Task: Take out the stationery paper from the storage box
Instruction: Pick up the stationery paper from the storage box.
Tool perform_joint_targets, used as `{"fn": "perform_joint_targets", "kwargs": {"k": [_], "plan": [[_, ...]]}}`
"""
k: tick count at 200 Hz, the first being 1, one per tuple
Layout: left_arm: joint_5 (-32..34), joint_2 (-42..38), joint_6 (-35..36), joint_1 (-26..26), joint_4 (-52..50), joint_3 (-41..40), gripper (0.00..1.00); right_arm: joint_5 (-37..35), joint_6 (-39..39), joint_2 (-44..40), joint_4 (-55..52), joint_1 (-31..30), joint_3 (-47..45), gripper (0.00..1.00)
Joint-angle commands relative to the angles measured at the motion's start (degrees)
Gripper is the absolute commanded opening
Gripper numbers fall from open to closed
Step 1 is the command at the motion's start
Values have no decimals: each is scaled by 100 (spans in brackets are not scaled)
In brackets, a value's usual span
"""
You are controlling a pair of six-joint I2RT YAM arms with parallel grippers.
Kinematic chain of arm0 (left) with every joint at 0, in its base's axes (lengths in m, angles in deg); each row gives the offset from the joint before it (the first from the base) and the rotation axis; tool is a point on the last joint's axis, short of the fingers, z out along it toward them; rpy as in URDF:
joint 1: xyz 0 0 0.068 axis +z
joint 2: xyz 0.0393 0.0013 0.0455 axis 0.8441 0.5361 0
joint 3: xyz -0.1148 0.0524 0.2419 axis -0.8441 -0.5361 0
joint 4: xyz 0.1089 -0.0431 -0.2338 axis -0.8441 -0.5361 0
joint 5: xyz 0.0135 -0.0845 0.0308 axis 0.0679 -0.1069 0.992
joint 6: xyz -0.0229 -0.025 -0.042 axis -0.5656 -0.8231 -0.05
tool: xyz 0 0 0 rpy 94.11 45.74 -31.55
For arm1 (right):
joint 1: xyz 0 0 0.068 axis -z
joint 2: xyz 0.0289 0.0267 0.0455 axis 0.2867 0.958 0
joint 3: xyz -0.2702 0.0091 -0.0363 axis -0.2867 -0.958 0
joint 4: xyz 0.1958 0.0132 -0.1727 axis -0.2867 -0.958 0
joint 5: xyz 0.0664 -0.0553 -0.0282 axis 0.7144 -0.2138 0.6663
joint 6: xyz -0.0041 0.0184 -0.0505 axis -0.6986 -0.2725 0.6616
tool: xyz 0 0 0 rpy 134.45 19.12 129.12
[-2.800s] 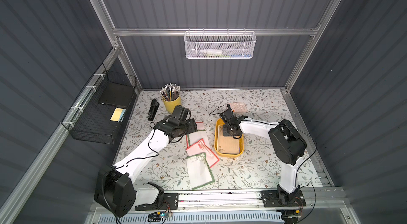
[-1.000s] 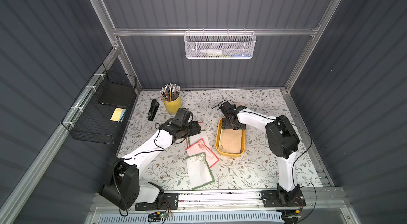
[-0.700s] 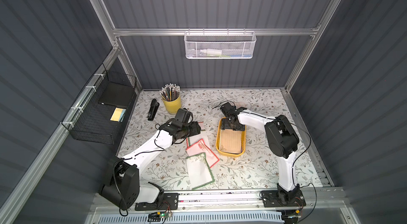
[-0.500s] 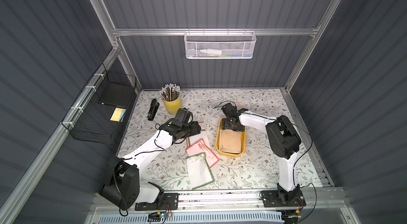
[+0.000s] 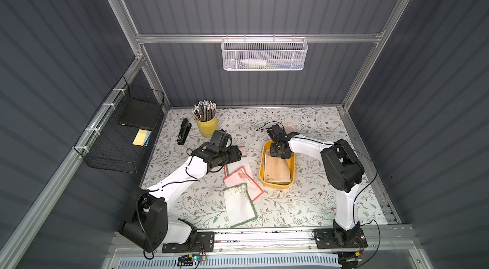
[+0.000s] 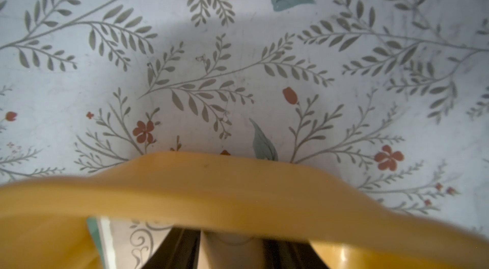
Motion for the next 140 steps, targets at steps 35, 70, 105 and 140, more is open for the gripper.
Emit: {"fn": "perform_joint_targets", "kwargs": {"k": [35,70,105,140], "plan": [[-113,100,-35,19,41,-92,63,193,56,115,-786,-59,-55,51],[-184,137,-26,20,79,4,63,118,113,-192,-799,-57,-10,35],[-295,262,9,20,195,178,63,25,170,-386,-863,-58,89,16],[-378,397,-8,20,358,297,63,-99,218,-571,-922,-57,104,16]]}}
